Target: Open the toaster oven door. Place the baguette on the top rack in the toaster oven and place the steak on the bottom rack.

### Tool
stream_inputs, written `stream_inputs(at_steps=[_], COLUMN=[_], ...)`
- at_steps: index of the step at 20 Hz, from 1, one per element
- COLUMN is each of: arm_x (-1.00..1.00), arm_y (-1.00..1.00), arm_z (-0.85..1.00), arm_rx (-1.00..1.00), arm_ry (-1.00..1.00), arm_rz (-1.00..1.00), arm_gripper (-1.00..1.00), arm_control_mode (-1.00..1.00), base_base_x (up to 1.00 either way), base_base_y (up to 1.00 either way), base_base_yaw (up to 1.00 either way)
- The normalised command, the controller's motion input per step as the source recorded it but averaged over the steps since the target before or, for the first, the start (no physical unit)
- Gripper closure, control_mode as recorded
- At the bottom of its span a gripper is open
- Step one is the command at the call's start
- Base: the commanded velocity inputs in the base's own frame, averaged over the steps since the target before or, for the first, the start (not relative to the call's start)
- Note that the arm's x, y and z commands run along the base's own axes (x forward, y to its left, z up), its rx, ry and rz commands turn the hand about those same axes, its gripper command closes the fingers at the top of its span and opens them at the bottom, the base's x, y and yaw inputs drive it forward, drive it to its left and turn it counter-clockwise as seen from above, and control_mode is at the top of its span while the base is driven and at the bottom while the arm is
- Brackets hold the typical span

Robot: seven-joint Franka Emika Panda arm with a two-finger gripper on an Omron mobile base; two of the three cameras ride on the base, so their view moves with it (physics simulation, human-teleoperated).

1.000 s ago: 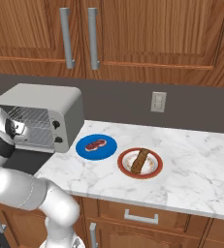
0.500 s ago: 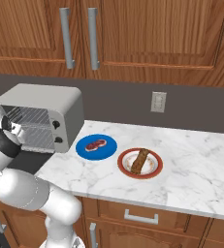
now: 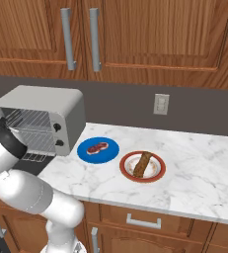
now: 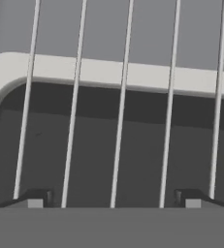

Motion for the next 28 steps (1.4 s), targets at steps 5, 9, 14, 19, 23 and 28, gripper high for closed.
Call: stream_inputs(at_steps=[5, 9, 14, 19, 23, 28], arm_x=[-0.76, -0.69, -0.58, -0.46, -0.48, -0.18], arm_y=[0.02, 0.02, 0.00, -0.11, -0.19, -0.28], arm_z=[-0.64, -0.69, -0.51, -0.03, 0.29, 0.48], arm_rx=[0.00, -0.02, 0.00, 0.02, 0.08, 0.01], arm_ry=[0.08, 0.07, 0.02, -0.10, -0.12, -0.01], arm_rz=[0.00, 0.00, 0.00, 0.00, 0.00, 0.00], arm_gripper=[-1.00, -1.00, -1.00, -1.00, -1.00, -1.00], arm_control_mode=[-1.00, -1.00, -1.00, -1.00, -1.00, -1.00], base_base_x=[0.00, 0.00, 0.00, 0.00, 0.00, 0.00], base_base_y=[0.00, 0.00, 0.00, 0.00, 0.00, 0.00], base_base_yaw=[0.00, 0.00, 0.00, 0.00, 0.00, 0.00])
